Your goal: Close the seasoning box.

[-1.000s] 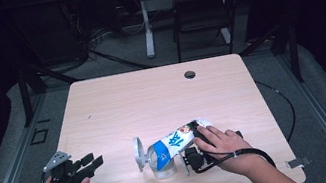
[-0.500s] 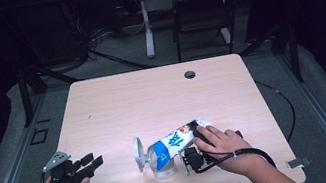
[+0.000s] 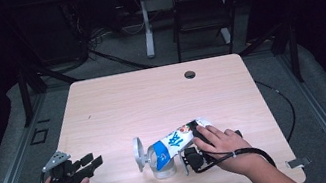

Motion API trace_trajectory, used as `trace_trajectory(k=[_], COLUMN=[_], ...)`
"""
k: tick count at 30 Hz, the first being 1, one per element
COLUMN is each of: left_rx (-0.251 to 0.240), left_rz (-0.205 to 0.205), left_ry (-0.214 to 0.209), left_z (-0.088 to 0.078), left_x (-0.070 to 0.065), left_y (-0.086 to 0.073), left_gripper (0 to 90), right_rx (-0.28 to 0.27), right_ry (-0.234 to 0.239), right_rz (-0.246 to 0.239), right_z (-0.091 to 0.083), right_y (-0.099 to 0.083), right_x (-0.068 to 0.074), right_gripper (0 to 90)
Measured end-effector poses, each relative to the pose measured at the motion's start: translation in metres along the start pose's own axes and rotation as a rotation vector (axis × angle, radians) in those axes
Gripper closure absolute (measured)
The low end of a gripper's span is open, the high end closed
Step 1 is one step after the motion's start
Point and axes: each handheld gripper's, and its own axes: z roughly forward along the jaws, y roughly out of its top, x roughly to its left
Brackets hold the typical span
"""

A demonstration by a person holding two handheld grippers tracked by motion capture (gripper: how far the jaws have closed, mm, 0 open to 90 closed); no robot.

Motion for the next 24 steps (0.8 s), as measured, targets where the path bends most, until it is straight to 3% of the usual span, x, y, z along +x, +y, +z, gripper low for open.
trace_trajectory(k=[24], left_rx=[0.002], left_rz=[-0.004], left_ry=[0.000], left_z=[0.0000], left_x=[0.0005], left_y=[-0.0004], left_gripper=[54.1], right_rx=[0.004], right_ry=[0.001], right_rz=[-0.010], right_z=[-0.0004], right_y=[0.0003], right_x=[-0.0009], right_gripper=[44.3])
